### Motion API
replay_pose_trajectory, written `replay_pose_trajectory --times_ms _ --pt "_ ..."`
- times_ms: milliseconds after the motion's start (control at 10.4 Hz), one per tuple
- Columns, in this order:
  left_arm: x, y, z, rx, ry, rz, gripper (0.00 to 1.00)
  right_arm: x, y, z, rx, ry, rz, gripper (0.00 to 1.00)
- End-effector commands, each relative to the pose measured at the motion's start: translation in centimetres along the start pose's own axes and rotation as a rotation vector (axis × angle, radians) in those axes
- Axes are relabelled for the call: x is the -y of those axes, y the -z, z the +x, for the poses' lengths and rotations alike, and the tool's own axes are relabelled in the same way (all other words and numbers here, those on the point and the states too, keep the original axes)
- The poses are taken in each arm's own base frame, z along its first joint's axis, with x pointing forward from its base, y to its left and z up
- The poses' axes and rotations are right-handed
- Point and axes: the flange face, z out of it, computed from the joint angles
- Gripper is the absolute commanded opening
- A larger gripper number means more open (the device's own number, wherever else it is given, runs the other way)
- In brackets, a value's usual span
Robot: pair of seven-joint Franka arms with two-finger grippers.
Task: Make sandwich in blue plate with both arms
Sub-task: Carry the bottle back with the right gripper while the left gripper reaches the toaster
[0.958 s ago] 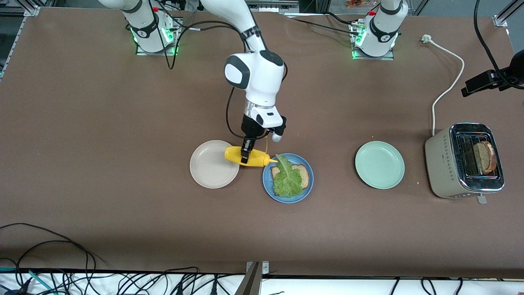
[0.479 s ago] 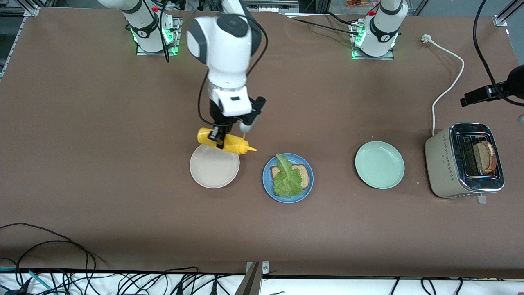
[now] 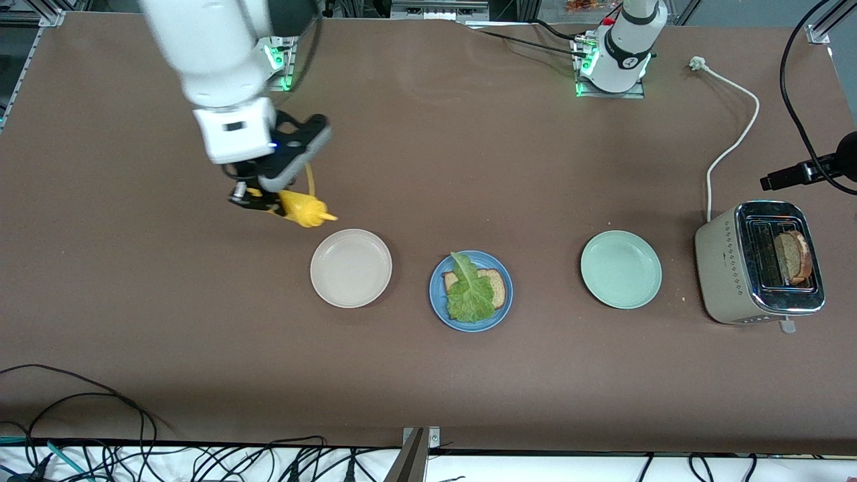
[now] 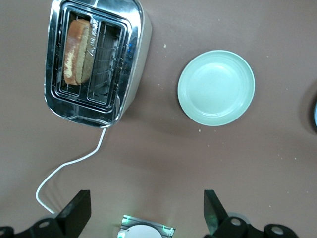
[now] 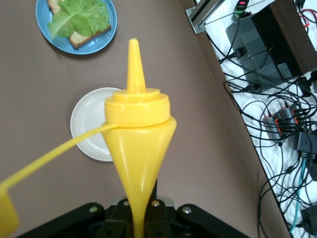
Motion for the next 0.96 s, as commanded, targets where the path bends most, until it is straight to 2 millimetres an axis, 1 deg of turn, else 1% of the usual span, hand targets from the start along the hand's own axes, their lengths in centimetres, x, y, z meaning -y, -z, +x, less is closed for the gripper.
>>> replay_pose_trajectory --times_ms 0,96,192,287,383,479,671,766,862 --pt "0.8 -2.7 3.0 0.021 0.024 0.086 1.0 -3.3 0.8 -6.6 -0.144 -0.026 0.149 0.0" --pt "0.8 -2.8 3.2 0.019 0.022 0.112 1.0 -4.6 0.5 -8.2 -0.192 -0.038 0.187 0.0" --pt "0.6 -2.9 3.2 0.019 0.02 0.119 1.0 -5.5 0.2 -9.3 -0.223 -0.033 0.203 0.0" --pt "-2.4 -2.8 2.6 0.011 -0.026 0.166 1.0 -6.3 -0.8 -10.6 -0.245 -0.05 0.223 0.0" --pt "-5.8 -2.8 1.9 -0.017 -0.025 0.267 1.0 -7.0 -1.3 -11.6 -0.267 -0.052 0.224 0.0" --pt "-6.9 -3.2 1.7 -0.026 0.011 0.31 1.0 -8.1 -1.4 -12.9 -0.287 -0.073 0.228 0.0" --pt "-6.3 -3.2 2.0 -0.021 -0.035 0.303 1.0 -9.6 -1.8 -15.1 -0.327 -0.094 0.238 0.0" --pt "-6.3 -3.7 2.5 -0.01 -0.061 0.31 1.0 -10.1 -2.4 -16.4 -0.339 -0.104 0.247 0.0" --pt "-5.3 -4.6 3.4 0.011 -0.061 0.309 1.0 -10.7 -3.2 -17.9 -0.35 -0.098 0.256 0.0"
